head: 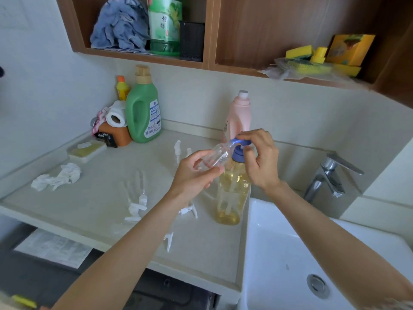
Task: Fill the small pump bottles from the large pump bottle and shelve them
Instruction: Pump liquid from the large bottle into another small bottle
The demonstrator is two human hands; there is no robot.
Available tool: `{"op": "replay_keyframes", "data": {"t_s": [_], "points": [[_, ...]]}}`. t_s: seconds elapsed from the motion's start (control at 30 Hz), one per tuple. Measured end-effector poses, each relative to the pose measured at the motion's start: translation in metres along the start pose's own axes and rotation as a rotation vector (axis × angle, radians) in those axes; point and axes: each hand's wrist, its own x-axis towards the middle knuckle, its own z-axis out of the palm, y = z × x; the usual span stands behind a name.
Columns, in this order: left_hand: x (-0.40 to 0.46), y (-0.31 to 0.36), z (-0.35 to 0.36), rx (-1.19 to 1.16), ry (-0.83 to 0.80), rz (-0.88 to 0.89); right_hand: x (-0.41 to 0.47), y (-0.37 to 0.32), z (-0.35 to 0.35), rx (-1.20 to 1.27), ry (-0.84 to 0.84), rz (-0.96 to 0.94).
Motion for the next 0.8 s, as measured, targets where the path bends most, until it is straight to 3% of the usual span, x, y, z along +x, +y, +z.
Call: {"op": "replay_keyframes", "data": {"t_s": [0.17,0.5,0.8], "points": [[-0.001,0.008,0.004,0.005,0.015,-0.001,0.019,0.002,-0.012,0.048,-0.088,0.03],[0.002,-0.003,0.006,0.039,0.084,-0.029,-0.02,0.006,0.013,0.162,0.072,0.093],[0.003,-0.002,0.008,0.016,0.073,-0.011,-0.002,-0.006,-0.004,0.117,-0.026,0.099]]}}
